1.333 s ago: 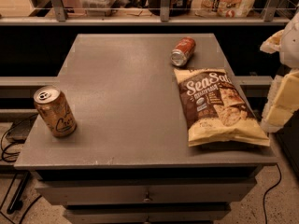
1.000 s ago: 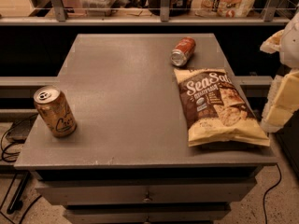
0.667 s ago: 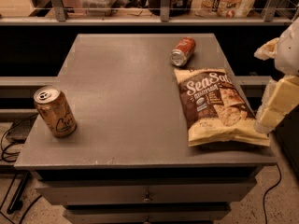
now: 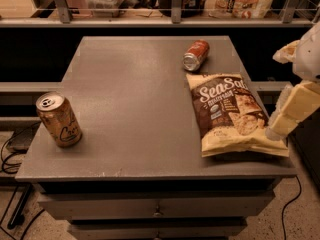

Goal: Move brown chip bag near orange can

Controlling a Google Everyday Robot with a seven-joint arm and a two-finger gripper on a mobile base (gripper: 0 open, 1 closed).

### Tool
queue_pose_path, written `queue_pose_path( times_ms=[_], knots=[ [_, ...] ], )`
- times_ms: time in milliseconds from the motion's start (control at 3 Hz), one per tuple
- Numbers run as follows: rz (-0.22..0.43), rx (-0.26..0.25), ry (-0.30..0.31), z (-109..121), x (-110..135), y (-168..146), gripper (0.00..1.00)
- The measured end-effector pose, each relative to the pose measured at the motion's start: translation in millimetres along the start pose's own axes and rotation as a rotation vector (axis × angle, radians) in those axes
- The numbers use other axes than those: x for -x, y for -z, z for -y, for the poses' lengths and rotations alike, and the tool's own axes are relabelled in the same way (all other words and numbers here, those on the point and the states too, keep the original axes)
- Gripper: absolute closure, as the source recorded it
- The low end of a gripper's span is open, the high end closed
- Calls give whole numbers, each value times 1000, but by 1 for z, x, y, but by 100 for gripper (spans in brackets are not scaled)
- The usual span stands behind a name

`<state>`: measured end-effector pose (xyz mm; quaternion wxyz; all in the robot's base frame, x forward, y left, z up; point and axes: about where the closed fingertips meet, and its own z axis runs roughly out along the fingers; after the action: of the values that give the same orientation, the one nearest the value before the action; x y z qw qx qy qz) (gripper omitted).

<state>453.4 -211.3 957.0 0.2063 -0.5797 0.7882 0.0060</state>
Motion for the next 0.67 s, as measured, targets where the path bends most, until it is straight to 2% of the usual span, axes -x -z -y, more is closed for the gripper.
queue_pose_path(
  times_ms=[333,667],
  knots=[
    [0,0,0,0,0,0,0],
    [17,9,-42,1,-3,-11,0]
  ],
)
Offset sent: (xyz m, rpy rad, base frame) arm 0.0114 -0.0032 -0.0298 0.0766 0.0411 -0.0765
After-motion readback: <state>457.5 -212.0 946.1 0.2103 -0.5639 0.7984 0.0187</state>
